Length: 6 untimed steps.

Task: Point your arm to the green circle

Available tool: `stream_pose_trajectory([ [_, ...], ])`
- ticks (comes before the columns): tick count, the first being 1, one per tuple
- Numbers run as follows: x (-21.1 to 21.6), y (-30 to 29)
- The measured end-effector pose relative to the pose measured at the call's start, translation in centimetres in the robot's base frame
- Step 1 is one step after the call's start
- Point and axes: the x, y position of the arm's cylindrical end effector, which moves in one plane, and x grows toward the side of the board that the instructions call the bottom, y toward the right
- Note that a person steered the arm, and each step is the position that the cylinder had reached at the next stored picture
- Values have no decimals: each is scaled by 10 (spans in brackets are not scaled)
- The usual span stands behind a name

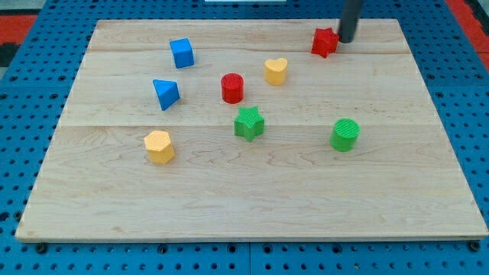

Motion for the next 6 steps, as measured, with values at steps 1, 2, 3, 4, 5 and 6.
stream_pose_trajectory([
  [1, 96, 74],
  [2, 218, 91],
  [3, 270, 48],
  [4, 248, -13],
  [5, 203, -40],
  [6, 262, -30],
])
